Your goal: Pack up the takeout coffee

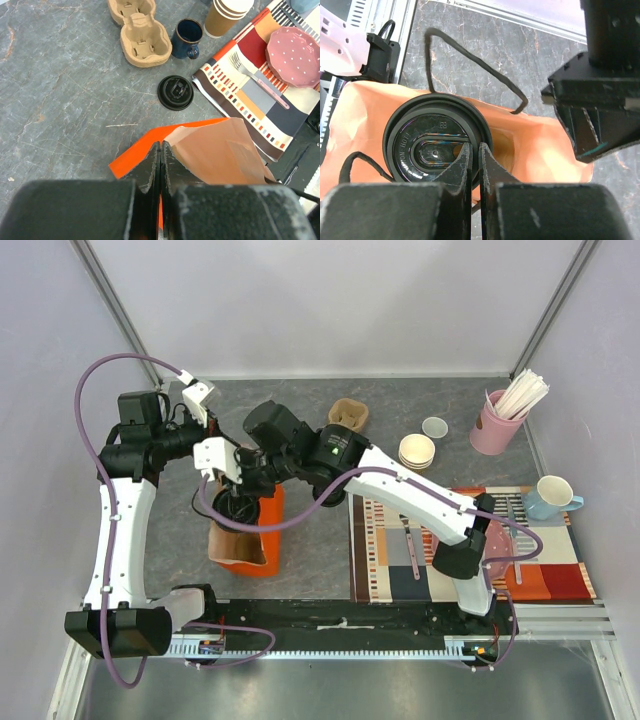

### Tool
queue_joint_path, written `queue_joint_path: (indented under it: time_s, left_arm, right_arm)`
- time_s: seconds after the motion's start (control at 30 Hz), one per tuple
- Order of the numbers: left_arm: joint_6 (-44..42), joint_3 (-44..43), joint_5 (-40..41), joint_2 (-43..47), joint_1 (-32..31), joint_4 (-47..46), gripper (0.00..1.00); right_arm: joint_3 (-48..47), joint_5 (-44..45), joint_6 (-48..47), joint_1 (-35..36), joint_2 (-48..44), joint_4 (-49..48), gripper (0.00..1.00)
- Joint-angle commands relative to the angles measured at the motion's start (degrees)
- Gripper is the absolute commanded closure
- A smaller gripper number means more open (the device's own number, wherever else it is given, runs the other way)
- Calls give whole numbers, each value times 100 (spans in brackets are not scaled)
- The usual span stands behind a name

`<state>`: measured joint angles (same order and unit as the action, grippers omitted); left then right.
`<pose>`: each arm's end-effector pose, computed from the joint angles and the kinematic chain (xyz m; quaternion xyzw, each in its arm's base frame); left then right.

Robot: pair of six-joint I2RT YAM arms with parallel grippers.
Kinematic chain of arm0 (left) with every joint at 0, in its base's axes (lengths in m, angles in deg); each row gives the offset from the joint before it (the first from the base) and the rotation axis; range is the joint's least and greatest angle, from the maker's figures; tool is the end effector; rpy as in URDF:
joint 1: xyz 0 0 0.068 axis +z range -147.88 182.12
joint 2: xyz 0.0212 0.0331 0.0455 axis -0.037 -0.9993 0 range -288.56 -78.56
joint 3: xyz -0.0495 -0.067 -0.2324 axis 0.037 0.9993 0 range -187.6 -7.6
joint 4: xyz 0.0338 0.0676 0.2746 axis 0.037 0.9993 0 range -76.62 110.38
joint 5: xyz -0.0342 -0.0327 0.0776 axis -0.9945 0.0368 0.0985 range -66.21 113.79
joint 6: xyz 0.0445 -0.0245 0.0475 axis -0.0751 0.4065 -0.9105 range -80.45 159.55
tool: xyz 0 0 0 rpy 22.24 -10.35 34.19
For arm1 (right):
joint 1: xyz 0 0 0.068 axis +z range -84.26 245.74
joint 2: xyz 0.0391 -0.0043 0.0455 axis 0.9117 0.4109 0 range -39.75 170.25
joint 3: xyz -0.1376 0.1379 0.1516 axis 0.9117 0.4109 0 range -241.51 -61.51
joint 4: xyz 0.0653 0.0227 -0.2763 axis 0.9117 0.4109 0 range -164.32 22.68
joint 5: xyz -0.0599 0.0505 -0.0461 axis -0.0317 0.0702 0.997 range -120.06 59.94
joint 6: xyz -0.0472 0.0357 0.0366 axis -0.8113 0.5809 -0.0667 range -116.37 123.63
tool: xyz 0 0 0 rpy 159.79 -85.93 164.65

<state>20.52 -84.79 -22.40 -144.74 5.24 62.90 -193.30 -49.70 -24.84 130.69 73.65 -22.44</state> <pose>0.2678 -0.0264 0.3704 0.2834 0.7970 -0.2700 0.4600 0.1764 0.4225 0.4029 -0.6871 0.5364 0.2887 0.3959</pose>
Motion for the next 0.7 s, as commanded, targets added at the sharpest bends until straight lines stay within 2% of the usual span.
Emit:
queue_joint_path:
  time_s: [0.0, 0.17, 0.37, 0.57, 0.67]
  left_arm:
    - [40, -130, -162, 78, -21, -126, 98]
    - [4, -121, -170, 69, -39, -91, 98]
    - [13, -139, -223, 69, -39, -83, 98]
    - [4, -147, -223, 52, -39, -91, 98]
    - [4, -182, -232, 52, -48, -83, 98]
  right_arm:
    - [-295, 671, -343, 150, -152, -161, 100]
    - [-436, 1067, -607, 167, -152, -222, 100]
    - [-102, 1164, -774, 159, 50, -494, 100]
    - [-146, 848, -818, 167, 112, -626, 100]
    - [205, 804, -1125, 167, 112, -565, 100]
